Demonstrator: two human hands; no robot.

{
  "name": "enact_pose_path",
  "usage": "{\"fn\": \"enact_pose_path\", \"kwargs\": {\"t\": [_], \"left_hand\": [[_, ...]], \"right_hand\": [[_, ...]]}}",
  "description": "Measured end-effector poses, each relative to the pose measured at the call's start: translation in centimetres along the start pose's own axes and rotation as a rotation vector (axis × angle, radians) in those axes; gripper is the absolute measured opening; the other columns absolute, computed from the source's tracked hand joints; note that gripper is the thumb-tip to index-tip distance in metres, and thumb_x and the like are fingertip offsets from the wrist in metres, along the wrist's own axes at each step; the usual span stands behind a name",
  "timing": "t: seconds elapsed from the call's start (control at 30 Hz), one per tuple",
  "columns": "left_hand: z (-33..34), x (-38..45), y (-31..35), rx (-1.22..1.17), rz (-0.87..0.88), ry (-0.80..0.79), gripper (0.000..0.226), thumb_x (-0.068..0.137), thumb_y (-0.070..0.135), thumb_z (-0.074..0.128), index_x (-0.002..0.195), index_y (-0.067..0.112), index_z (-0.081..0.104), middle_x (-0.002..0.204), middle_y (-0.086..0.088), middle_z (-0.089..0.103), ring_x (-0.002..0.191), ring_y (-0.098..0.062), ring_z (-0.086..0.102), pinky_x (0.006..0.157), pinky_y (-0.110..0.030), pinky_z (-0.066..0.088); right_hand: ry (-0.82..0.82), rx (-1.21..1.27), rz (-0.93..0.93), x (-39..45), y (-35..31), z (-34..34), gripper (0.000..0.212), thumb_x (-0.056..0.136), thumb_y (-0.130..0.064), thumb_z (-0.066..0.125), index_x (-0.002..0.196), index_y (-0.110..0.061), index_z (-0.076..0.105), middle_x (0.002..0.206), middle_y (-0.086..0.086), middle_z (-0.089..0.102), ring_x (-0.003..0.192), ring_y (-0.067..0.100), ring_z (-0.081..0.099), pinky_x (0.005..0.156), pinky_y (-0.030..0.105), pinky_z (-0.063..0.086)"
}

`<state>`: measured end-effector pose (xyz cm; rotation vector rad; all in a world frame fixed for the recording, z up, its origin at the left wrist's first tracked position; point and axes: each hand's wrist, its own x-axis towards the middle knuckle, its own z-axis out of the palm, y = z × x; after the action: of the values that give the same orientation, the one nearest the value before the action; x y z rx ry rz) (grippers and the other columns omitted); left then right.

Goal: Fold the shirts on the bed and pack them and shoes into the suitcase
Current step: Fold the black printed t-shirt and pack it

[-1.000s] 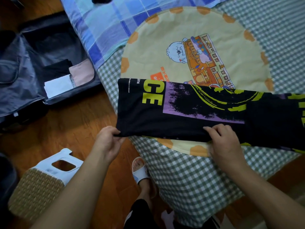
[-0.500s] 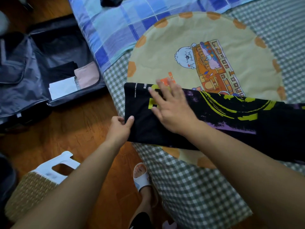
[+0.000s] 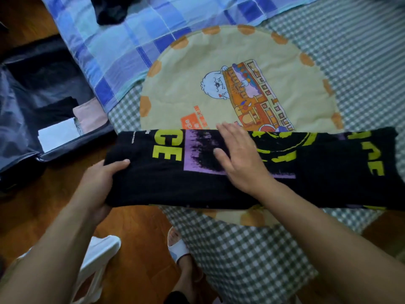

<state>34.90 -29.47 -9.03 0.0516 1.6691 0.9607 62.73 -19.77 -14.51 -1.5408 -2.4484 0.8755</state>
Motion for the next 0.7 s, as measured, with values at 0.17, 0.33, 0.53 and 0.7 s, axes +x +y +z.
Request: {"fn": "enact_pose_path", "kwargs": {"t": [0.17, 0.33, 0.53, 0.7], "left_hand": [[6.5, -4.8, 2.9, 0.303, 0.224, -0.158, 0.037, 0.093, -0.003, 0.055, 0.112, 0.027, 0.068, 0.099, 0.002, 0.079, 0.081, -0.013, 0.075, 0.072, -0.029, 0.056], [20.4, -4.9, -4.2, 1.140, 0.326, -0.281, 0.088, 0.094, 0.025, 0.054, 0.161, 0.035, -0.002, 0.130, -0.007, 0.064, 0.107, -0.028, 0.065, 0.089, -0.032, 0.050], [25.0, -3.3, -10.0, 1.436, 0.383, -0.157, 0.088, 0.099, 0.040, 0.047, 0.161, 0.020, -0.012, 0.095, -0.003, 0.061, 0.083, -0.027, 0.059, 0.069, -0.036, 0.046], [22.9, -3.6, -10.6, 1.284, 0.903, -0.101, 0.060, 0.106, 0.051, 0.024, 0.158, 0.024, 0.033, 0.143, 0.002, 0.052, 0.138, -0.020, 0.041, 0.112, -0.042, 0.037]], "right_hand": [[-0.025, -0.049, 0.103, -7.2, 7.2, -4.7, 0.065, 0.100, -0.055, 0.028, 0.156, -0.024, 0.035, 0.160, -0.006, 0.035, 0.152, 0.014, 0.019, 0.125, 0.044, 0.017], [0.027, 0.013, 0.170, -10.3, 10.9, -5.1, 0.061, 0.100, -0.050, 0.028, 0.151, -0.021, 0.045, 0.152, -0.004, 0.047, 0.147, 0.019, 0.031, 0.121, 0.049, 0.027], [-0.014, -0.077, 0.103, -11.0, 13.1, -4.1, 0.060, 0.100, -0.049, 0.029, 0.152, -0.023, 0.042, 0.154, -0.002, 0.045, 0.149, 0.021, 0.028, 0.124, 0.050, 0.020], [0.218, -0.018, 0.084, -12.1, 14.4, -6.1, 0.045, 0.103, -0.033, 0.041, 0.141, -0.016, 0.056, 0.154, 0.004, 0.045, 0.149, 0.023, 0.029, 0.123, 0.051, 0.020]]}}
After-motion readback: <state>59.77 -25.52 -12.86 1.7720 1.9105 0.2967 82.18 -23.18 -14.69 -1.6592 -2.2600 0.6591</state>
